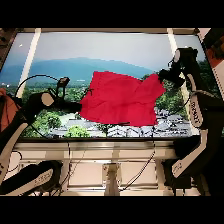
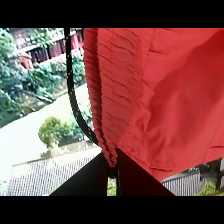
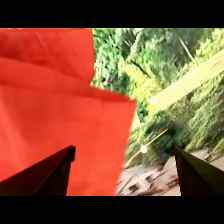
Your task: Fold the clothes and pants, and hang the long-sleeved shirts on hangers.
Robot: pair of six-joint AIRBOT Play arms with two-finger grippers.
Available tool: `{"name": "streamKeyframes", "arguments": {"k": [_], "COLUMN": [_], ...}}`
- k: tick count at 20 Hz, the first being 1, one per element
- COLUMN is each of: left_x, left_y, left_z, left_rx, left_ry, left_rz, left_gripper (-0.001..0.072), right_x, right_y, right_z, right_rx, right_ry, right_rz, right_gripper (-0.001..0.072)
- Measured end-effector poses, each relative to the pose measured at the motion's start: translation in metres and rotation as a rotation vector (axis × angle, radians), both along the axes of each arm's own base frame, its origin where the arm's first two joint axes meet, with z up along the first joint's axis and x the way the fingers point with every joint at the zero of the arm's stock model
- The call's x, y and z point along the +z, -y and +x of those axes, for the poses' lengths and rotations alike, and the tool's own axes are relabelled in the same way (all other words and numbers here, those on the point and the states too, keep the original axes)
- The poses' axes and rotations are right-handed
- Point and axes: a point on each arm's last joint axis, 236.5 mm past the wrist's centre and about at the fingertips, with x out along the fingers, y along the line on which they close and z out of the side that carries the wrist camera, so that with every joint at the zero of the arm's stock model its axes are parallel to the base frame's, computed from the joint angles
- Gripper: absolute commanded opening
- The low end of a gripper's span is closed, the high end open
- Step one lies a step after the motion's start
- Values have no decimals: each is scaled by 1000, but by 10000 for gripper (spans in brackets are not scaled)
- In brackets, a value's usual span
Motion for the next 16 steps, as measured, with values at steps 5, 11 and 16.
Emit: {"name": "streamKeyframes", "arguments": {"k": [5,11,16], "left_x": [2,2,-13], "left_y": [0,-1,-10], "left_z": [5,7,-2], "left_rx": [7,31,74], "left_ry": [19,21,-17], "left_rz": [-3,-10,-8], "left_gripper": [20,19,19], "right_x": [30,48,41], "right_y": [34,-5,-54], "right_z": [5,-2,-88], "right_rx": [125,364,424], "right_ry": [15,85,142], "right_rz": [-21,154,313], "right_gripper": [3,2,2]}}
